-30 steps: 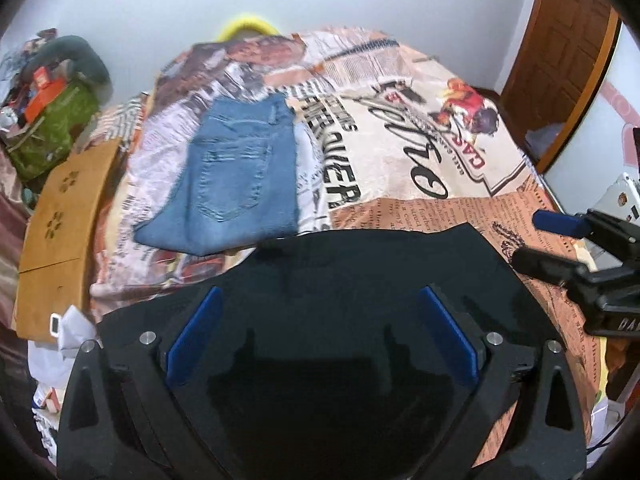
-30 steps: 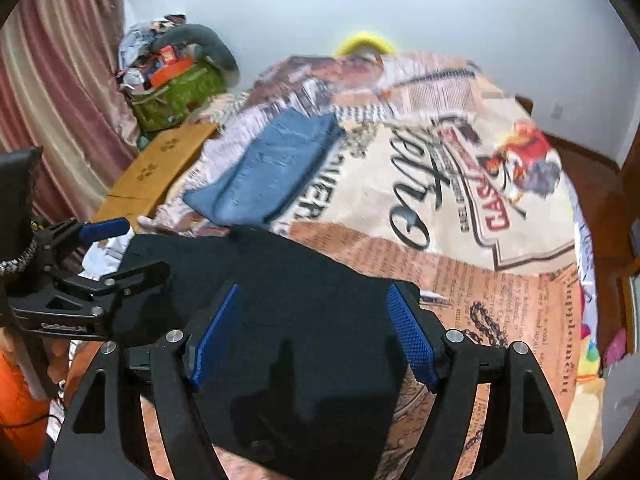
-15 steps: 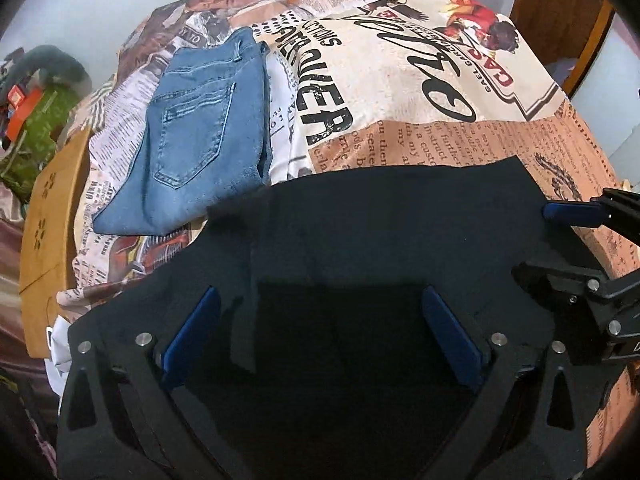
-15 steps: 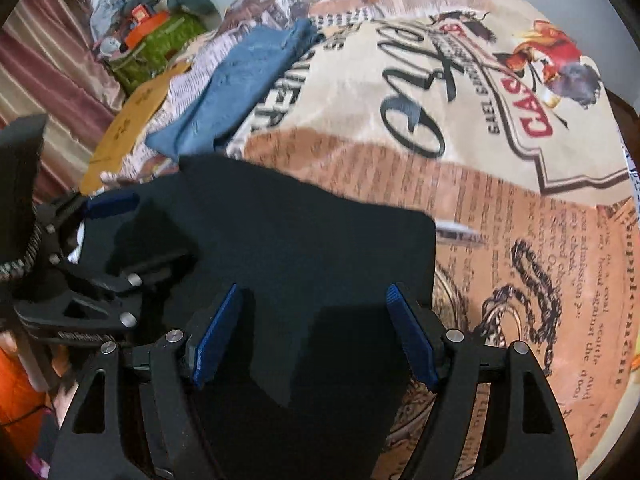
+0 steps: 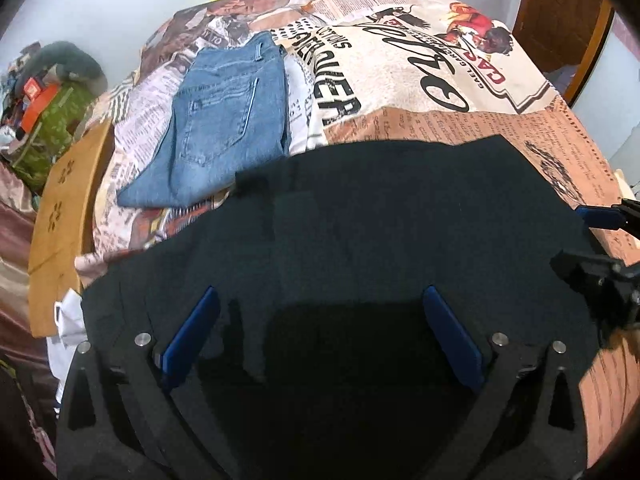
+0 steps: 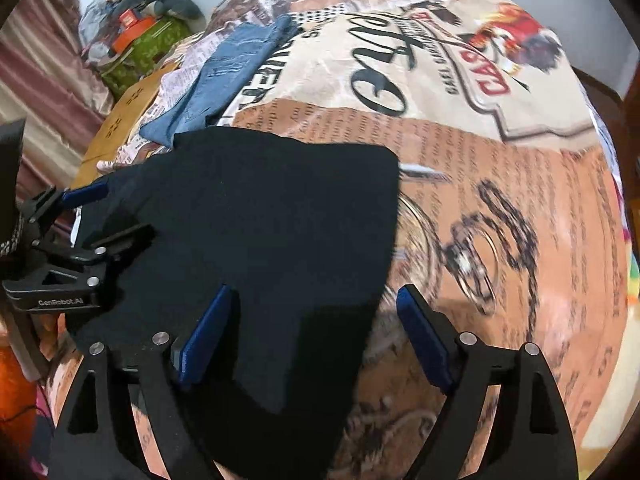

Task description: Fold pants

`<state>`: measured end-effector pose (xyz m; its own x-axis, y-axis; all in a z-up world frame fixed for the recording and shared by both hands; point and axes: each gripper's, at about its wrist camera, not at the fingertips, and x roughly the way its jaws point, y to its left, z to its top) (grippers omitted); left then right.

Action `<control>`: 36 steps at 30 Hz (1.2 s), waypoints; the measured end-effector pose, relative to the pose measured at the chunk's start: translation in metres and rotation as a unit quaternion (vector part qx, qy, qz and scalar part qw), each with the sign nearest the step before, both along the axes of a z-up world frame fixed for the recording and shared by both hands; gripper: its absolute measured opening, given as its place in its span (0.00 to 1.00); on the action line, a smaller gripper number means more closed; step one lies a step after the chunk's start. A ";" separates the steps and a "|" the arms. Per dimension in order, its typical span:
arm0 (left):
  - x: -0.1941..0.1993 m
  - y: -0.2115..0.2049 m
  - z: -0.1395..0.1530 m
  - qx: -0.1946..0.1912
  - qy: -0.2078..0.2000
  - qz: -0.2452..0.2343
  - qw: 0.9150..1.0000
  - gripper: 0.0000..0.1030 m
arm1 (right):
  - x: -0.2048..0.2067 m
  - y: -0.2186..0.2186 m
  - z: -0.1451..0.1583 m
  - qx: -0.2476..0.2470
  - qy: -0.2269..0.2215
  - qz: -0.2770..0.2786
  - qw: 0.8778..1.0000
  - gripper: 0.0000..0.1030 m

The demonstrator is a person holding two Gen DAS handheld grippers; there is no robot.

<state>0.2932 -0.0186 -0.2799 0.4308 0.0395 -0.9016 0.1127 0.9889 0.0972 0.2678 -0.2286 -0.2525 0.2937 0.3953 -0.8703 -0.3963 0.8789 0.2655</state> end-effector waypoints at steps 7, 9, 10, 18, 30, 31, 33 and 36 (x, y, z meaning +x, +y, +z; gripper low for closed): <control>-0.021 0.016 0.004 -0.024 0.006 0.021 0.999 1.00 | -0.018 -0.013 0.004 -0.006 -0.003 -0.024 1.000 0.82; -0.026 0.021 0.008 -0.027 0.011 0.023 0.999 1.00 | -0.022 -0.016 0.006 -0.011 -0.007 -0.028 1.000 0.82; -0.028 0.022 0.010 -0.025 0.011 0.025 0.999 1.00 | -0.025 -0.016 0.008 -0.013 -0.009 -0.028 0.999 0.82; -0.050 0.052 0.042 0.005 -0.025 0.050 0.998 1.00 | -0.030 -0.008 0.042 -0.007 -0.059 -0.036 0.998 0.82; -0.097 0.154 0.075 -0.036 -0.074 0.177 0.981 1.00 | -0.039 0.050 0.082 0.013 -0.130 0.009 0.991 0.82; -0.100 0.159 0.073 -0.043 -0.072 0.184 0.979 1.00 | -0.038 0.055 0.079 0.011 -0.128 0.013 0.992 0.82; -0.109 0.177 0.064 -0.067 -0.057 0.206 0.975 1.00 | -0.036 0.069 0.068 0.002 -0.116 0.021 0.993 0.82; -0.119 0.198 0.047 -0.110 -0.031 0.232 0.966 1.00 | -0.034 0.085 0.052 -0.014 -0.096 0.034 0.995 0.82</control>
